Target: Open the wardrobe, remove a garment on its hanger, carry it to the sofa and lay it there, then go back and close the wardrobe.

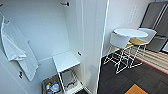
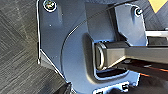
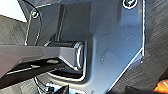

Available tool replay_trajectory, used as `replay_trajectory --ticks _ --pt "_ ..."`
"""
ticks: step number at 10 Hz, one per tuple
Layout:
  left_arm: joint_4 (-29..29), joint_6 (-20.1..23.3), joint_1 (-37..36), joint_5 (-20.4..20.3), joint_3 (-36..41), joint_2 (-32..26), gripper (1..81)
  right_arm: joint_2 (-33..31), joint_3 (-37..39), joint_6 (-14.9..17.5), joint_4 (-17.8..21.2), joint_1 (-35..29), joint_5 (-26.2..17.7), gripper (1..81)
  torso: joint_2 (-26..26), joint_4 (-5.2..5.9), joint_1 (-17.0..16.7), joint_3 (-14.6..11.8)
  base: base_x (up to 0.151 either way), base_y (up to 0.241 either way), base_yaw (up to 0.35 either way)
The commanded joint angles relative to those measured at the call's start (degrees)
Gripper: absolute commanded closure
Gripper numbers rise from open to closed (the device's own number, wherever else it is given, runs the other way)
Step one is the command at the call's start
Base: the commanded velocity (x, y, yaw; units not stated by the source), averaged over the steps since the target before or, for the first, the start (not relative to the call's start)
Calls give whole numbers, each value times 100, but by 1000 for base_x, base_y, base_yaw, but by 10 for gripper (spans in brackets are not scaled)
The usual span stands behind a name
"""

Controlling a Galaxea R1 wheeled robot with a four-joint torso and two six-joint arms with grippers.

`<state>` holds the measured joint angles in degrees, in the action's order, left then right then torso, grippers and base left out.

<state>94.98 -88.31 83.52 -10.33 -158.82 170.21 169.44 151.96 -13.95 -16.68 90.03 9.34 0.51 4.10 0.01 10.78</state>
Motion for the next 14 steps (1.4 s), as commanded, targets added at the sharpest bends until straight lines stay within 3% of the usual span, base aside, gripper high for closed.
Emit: replay_trajectory --ticks 1,14 --pt "56 42 -156 215 -35 -48 10 -21 0 -3 -46 -120 -283 10 0 0 0 0 0 0 268" --pt "65 42 -147 215 -35 -30 10 5 0 -3 -46 -129 -301 10 0 0 0 0 0 0 270"
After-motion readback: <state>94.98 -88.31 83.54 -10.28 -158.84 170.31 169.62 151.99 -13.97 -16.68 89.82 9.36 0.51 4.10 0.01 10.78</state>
